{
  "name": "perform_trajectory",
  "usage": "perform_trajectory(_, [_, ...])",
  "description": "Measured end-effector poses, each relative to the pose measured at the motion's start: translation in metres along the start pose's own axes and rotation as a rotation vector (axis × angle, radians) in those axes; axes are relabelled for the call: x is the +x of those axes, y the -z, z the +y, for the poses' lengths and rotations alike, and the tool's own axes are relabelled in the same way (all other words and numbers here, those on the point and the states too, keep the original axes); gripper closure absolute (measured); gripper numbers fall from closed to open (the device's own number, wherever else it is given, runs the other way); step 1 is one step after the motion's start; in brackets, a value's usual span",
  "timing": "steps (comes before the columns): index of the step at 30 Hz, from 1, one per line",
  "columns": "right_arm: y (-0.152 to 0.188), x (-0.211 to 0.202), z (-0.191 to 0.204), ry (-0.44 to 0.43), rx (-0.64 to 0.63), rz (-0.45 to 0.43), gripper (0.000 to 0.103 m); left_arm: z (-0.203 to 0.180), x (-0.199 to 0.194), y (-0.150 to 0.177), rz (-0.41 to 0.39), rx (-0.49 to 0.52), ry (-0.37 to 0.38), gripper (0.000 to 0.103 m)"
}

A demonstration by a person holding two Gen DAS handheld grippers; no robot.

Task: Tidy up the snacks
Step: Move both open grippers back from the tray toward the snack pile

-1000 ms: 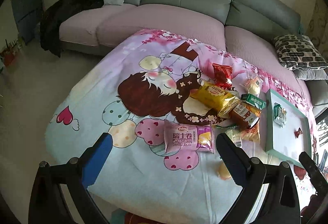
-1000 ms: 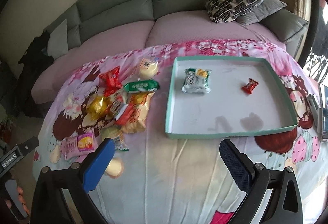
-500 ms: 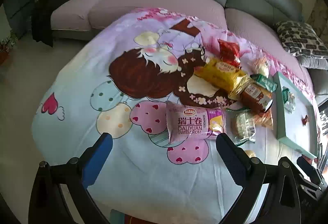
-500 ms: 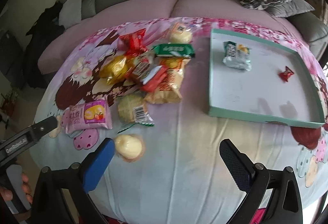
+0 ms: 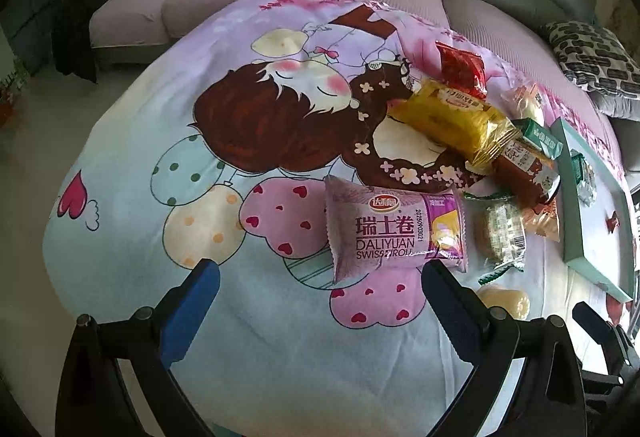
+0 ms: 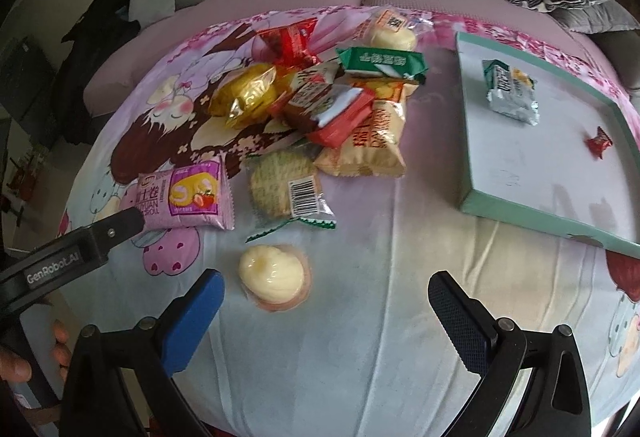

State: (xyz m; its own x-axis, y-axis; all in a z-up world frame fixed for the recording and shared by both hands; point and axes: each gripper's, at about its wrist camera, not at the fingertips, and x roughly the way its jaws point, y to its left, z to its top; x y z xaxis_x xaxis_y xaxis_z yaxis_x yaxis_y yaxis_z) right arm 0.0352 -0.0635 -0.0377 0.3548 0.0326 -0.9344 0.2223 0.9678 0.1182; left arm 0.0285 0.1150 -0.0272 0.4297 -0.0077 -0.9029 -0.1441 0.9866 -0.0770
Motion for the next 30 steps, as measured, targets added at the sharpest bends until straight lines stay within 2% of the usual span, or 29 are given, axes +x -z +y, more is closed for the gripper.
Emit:
perform_trajectory(15, [0.005, 0.027, 0.014, -0.006, -0.049, 0.059, 0.0, -0.001, 0.01, -0.001, 0.015, 0.009, -0.005, 0.002])
perform_trajectory(27, [0.01, 0.044, 0.027, 0.079, -0.128, 0.075, 0.0, -0.002, 0.012, -0.001, 0.021, 0.019, -0.007, 0.002])
perform_trajectory(30, [0.008, 0.043, 0.028, 0.089, -0.122, 0.059, 0.007, -0.001, 0.012, -0.001, 0.021, 0.019, -0.008, 0.002])
